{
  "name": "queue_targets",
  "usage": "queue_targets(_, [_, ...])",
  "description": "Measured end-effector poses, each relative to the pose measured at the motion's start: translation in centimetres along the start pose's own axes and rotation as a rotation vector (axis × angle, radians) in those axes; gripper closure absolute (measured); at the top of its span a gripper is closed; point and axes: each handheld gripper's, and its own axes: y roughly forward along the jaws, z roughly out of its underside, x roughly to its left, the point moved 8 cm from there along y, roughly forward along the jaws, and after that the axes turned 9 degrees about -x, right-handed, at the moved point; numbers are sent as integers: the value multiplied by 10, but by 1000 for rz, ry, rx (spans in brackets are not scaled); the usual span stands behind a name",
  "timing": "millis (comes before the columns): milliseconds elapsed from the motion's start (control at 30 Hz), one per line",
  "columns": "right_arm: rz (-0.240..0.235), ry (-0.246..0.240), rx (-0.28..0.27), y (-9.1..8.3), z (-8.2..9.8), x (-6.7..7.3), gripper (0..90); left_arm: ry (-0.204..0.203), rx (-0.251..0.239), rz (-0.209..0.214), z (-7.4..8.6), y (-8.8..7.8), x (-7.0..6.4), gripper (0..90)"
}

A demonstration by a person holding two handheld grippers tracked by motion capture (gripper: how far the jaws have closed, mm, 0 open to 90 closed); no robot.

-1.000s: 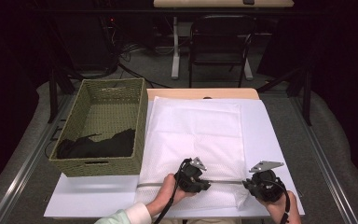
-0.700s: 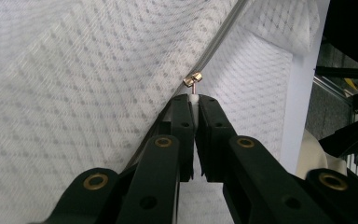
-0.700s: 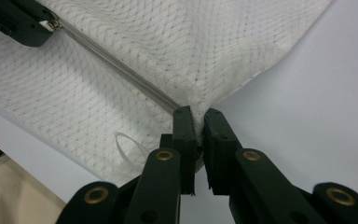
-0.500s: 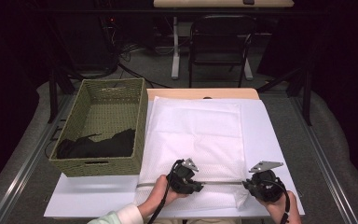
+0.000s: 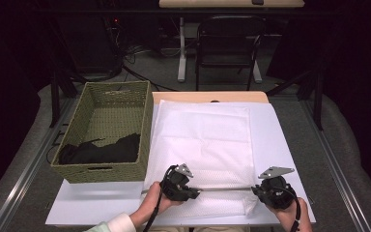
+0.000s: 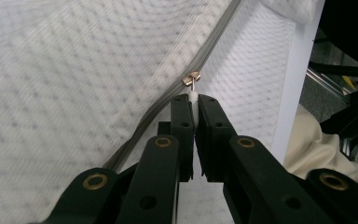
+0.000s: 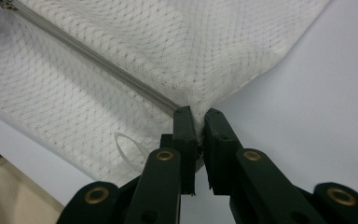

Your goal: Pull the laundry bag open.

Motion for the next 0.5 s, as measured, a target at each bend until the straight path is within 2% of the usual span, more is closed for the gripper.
queue_targets(67, [-11,3,-3,0,0,2,844,-11,-8,15,1,-1,-1,863])
queue_targets(133, [-8,-6,1,1,-1,3,844,0,8,1,6,-4,-1,863])
queue_targets(200, [-9,-8,3,2,-1,3,844,-3,7,5,7,-5,-1,863])
queue_targets(267, [8,-14,12,2,1,2,847,5,10,-27,9,-7,3,864])
queue_targets(433, [22,11,13,0,3,-3,847,-22,9,-44,17,-15,12,865])
queue_targets(500, [19,4,15,0,3,-2,847,-29,12,-49,20,-19,14,864])
